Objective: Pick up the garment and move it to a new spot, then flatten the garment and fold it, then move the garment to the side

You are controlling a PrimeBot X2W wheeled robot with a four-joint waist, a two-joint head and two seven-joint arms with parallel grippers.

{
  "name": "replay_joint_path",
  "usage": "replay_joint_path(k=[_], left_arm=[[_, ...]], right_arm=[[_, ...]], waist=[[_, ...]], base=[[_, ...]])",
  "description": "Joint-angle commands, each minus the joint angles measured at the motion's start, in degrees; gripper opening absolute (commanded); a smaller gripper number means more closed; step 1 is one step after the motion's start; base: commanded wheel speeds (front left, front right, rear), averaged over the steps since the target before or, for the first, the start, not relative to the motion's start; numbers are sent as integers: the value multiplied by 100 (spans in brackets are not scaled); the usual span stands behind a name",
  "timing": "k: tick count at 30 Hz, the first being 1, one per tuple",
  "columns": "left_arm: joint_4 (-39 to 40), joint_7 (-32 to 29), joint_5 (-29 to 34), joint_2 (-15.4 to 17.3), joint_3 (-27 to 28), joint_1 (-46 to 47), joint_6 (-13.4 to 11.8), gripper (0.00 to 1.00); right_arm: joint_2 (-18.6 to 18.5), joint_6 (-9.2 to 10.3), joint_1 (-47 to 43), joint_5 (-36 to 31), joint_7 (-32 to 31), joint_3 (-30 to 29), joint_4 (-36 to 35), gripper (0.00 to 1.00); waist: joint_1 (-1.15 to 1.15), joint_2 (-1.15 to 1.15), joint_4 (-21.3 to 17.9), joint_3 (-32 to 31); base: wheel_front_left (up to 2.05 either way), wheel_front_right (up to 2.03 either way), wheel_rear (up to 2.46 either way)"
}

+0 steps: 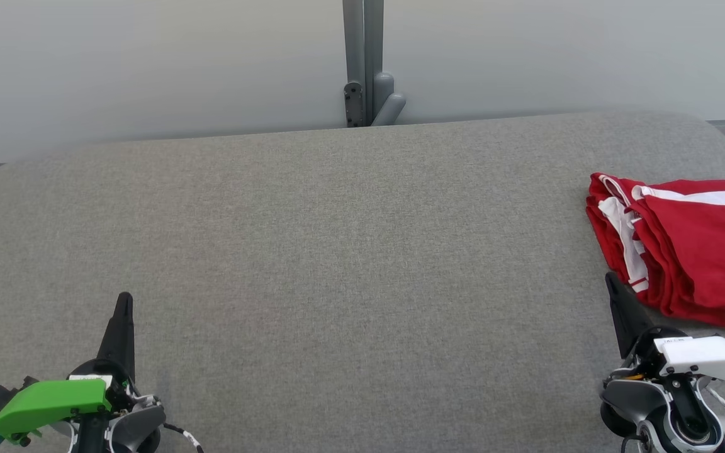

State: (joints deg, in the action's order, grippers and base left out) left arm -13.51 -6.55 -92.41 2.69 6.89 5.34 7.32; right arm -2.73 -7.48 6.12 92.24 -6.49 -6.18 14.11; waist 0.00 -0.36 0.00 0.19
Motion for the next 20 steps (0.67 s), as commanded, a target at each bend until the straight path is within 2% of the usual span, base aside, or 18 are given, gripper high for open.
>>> replay_joint_path(k=[1,20], left_arm=[[4,-22,-8,36,1,73,36,0],[4,-22,-8,36,1,73,36,0]], right_arm=[[-28,-2,16,43,-16,-7,-30,0],[-28,-2,16,43,-16,-7,-30,0]], waist=[[0,36,0,0],[0,36,0,0]], base=[[0,0,0],[0,0,0]])
